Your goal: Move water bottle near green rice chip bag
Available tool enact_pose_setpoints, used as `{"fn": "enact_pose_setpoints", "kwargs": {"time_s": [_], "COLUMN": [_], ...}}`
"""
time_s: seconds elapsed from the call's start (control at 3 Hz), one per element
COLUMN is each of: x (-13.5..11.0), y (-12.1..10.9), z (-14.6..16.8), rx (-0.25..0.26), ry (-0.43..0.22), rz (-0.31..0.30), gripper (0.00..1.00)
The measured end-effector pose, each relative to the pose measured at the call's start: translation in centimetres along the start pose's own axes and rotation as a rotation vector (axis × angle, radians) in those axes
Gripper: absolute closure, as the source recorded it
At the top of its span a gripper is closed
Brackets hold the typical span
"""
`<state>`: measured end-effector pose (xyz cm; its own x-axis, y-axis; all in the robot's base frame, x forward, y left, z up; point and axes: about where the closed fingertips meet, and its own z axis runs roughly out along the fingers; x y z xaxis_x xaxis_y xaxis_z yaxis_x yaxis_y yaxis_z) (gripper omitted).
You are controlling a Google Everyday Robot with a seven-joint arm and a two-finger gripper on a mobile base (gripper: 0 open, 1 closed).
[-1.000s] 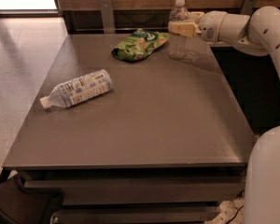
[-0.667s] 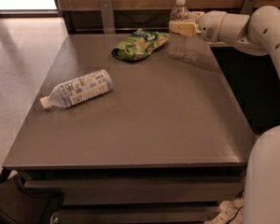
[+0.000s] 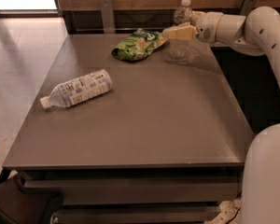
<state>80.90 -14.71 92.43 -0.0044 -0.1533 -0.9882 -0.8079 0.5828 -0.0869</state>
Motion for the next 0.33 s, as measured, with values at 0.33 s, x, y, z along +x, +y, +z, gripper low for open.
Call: {"fn": "enact_pose_setpoints", "kwargs": {"time_s": [0.33], "x": [0.00], "y": [0.00], "z": [0.00], "rx": [0.000], "ry": [0.000], "rz": [0.000], "gripper": [0.00]}}
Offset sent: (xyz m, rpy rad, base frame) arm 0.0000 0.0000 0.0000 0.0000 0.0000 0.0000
